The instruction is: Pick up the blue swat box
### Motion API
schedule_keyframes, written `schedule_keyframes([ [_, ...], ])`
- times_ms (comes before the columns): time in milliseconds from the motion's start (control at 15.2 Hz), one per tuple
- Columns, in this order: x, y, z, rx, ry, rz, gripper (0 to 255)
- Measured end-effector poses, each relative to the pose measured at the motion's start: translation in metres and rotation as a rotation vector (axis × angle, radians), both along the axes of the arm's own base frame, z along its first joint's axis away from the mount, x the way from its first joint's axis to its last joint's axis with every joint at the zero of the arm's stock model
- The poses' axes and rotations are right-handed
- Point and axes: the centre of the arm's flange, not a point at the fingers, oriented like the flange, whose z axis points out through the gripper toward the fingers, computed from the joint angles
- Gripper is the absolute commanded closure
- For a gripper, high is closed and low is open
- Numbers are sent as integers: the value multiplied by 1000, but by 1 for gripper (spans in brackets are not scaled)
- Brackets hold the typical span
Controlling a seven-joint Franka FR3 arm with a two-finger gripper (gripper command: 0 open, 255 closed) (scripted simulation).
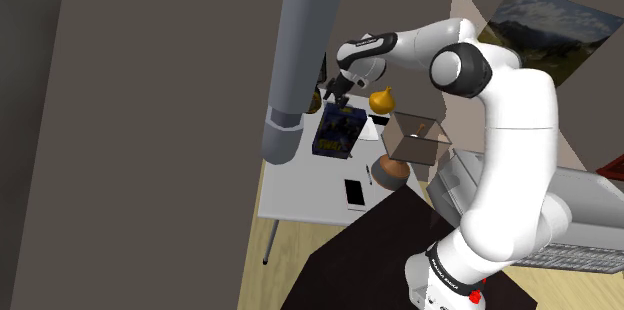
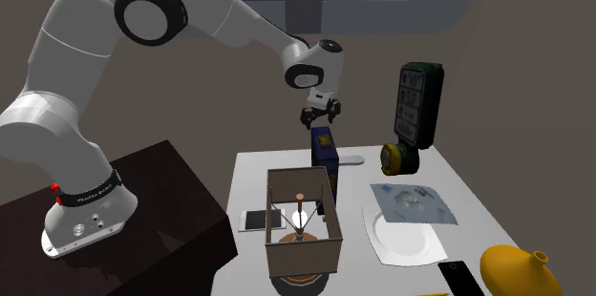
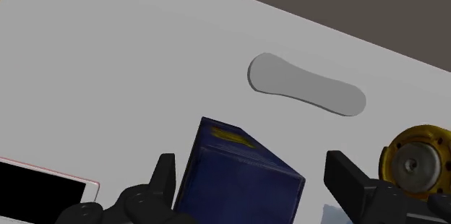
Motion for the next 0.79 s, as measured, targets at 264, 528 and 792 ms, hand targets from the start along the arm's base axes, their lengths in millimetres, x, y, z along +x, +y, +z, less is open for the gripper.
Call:
schedule_keyframes([
  [264,0,-1,-20,0,0,-2,0],
  [528,0,0,-23,1,-1,-2,255],
  [792,0,0,-23,1,-1,-1,255],
])
